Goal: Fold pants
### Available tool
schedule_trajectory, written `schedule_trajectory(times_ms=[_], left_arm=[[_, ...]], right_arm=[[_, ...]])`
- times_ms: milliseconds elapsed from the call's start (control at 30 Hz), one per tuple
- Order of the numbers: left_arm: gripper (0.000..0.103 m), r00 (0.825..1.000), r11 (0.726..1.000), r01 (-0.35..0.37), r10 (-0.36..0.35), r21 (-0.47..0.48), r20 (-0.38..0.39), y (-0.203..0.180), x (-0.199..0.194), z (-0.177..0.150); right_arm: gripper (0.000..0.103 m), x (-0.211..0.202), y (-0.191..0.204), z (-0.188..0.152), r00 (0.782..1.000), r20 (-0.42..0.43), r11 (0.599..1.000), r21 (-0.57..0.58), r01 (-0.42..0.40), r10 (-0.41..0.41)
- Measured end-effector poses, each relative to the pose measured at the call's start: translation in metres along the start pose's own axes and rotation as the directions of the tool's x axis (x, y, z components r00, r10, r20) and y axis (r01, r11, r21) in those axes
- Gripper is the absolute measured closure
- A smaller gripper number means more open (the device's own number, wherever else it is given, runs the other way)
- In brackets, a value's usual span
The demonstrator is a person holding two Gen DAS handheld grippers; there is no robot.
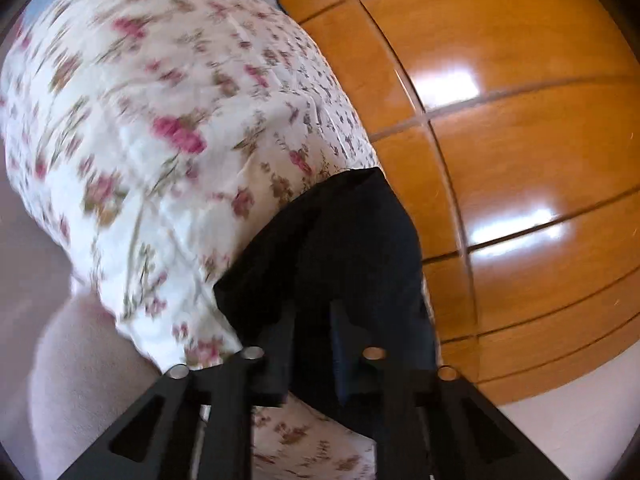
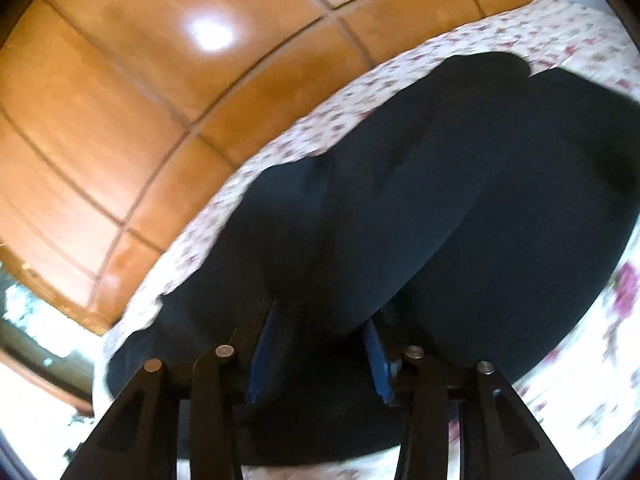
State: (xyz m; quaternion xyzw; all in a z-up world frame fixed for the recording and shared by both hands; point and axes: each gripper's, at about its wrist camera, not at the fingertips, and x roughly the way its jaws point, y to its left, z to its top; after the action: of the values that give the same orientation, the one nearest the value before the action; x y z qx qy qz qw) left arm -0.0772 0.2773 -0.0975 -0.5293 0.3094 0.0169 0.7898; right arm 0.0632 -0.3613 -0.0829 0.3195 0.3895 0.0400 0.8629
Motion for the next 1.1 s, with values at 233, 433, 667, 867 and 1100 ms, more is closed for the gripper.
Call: schedule_trajectory(times_ms=[233,433,667,867,1100], left_arm=[[0.098,0.999,0.993,0.037,-0.040,0.116,0.019,-0.050,-0.005,0.042],[0.098,0.999,0.993,0.027,-0.030,0.114,0.023,-0.033,-0.029,0.045],[0.098,0.992,0.985,-0.112,0.118,0.129,-0.040,0.017,-0.023,0.007],[0.077,0.982,0.971,-0.189,0.185,0.149,0.038,0.009,-0.025,0.005],[0.075,0.960,0.970,-0.181,0.138,0.164,0.243,-0.031,-0.052,0.014]], right_arm=[[0.090,-0.021,0.027,0.033,0.998,0.049,0.997,-0.059,-0.043,0.046],[0.093,-0.066,0.045,0.010,0.993,0.095,0.986,-0.154,-0.055,0.070],[0.093,-0.040,-0.007,-0.033,1.000,-0.005,0.995,-0.100,0.029,-0.030],[0.089,-0.037,-0.012,-0.041,1.000,-0.003,0.996,-0.090,-0.003,0.003],[0.058,-0.057,-0.036,-0.024,0.995,0.078,0.998,-0.008,-0.055,0.056]])
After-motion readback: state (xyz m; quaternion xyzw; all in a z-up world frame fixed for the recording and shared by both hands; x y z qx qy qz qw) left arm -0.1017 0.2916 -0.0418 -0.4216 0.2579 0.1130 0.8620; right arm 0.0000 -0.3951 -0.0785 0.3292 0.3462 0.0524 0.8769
